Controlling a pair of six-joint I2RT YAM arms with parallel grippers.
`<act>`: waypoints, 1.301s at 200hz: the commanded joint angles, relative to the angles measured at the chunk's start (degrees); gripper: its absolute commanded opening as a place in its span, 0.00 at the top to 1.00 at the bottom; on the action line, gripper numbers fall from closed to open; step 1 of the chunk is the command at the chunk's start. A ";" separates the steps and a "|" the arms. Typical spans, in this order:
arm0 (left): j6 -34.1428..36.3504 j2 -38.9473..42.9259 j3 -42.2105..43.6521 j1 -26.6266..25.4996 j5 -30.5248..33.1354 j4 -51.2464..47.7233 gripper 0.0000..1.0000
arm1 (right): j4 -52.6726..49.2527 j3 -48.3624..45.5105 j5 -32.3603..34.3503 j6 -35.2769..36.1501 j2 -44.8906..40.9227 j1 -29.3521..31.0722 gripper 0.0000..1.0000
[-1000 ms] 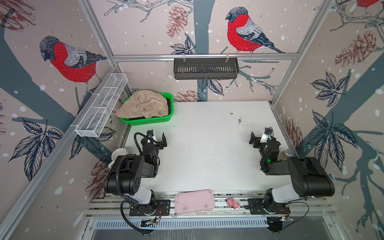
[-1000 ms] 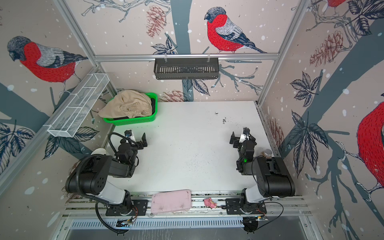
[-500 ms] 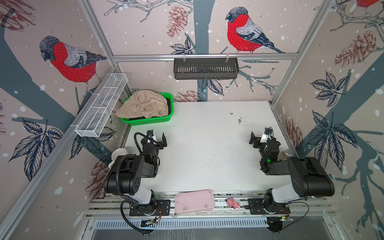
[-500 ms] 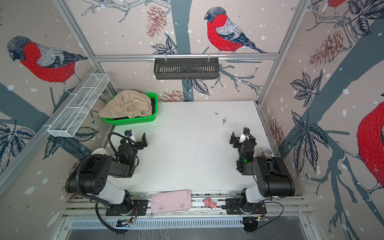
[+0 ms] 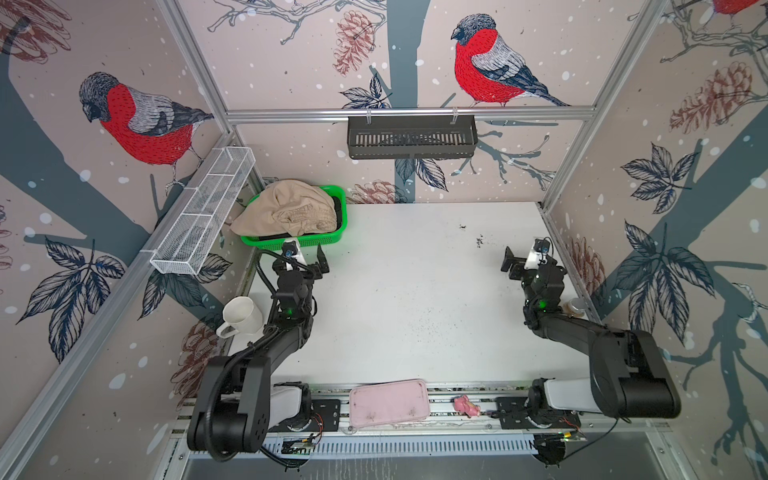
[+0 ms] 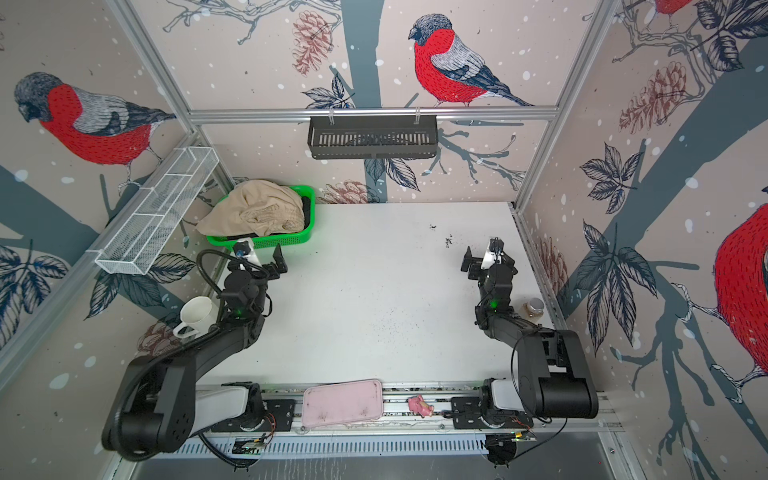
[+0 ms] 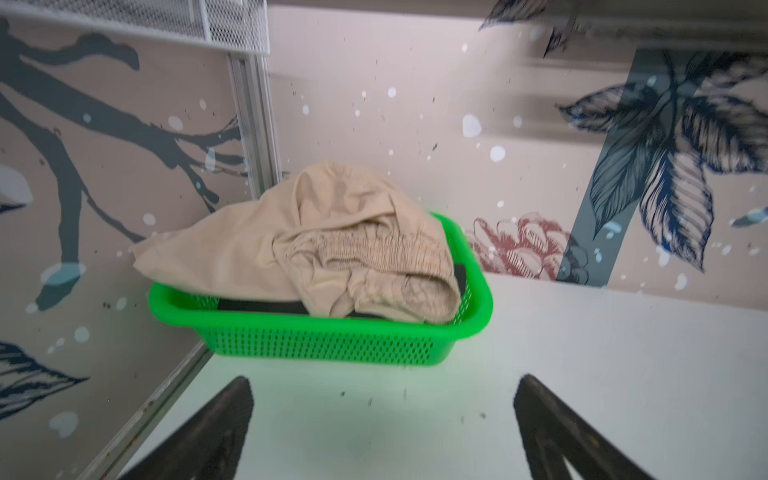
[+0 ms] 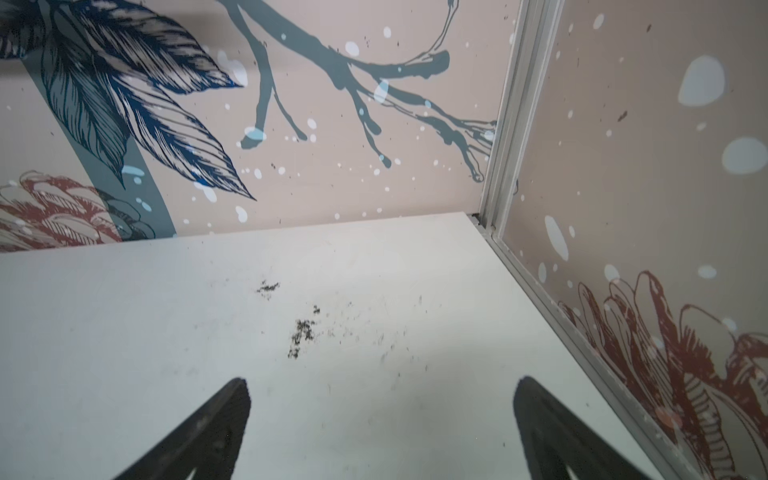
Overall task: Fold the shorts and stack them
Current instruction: 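Reach the left gripper into the green basket and grasp the beige shorts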
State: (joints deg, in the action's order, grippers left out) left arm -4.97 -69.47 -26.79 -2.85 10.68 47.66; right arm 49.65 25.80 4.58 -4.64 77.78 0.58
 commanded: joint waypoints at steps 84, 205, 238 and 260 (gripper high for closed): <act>-2.65 -32.02 -60.98 -0.75 2.22 -58.28 0.02 | -24.18 20.78 -14.62 1.65 4.65 12.79 0.00; -1.22 -54.37 -77.64 1.63 0.81 -58.79 0.08 | -23.98 16.82 -19.11 3.16 3.15 13.36 0.00; -0.82 -55.95 -79.10 2.09 -3.27 -58.38 0.65 | -24.86 17.52 -21.00 3.06 3.83 13.31 0.10; 0.80 -55.51 -80.56 2.15 -4.02 -59.45 1.00 | -26.37 18.48 -21.97 3.16 4.26 12.98 0.15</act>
State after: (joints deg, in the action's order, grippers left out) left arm -6.11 -125.36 -105.65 -0.89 9.08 -11.18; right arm 24.69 43.24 -15.22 -1.32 81.69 13.80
